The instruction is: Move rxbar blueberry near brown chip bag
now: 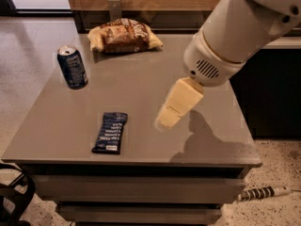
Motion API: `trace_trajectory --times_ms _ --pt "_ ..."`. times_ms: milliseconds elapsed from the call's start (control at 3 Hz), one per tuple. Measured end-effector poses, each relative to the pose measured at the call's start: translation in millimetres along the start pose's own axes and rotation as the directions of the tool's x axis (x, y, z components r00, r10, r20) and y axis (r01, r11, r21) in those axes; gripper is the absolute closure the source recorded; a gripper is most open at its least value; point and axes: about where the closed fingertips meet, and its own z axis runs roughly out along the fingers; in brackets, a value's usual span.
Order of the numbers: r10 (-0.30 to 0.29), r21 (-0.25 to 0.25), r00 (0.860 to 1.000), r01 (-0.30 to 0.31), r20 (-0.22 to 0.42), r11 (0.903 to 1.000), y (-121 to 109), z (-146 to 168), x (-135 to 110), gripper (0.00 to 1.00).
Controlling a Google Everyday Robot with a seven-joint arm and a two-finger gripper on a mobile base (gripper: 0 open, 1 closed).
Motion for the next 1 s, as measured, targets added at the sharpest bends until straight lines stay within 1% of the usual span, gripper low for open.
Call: trace_trajectory --times_ms 333,667,1000 --pt "0.150 -0.006 0.988 -0.149 0.031 0.9887 8.2 20.7 -21.3 0.00" --pt "0.163 -0.005 0.986 -0.163 0.032 0.9866 8.4 19.8 -21.2 0.00" --pt "0.223 -0.011 0.973 -0.223 0.055 0.9748 3.9 28.4 -27.6 0.00"
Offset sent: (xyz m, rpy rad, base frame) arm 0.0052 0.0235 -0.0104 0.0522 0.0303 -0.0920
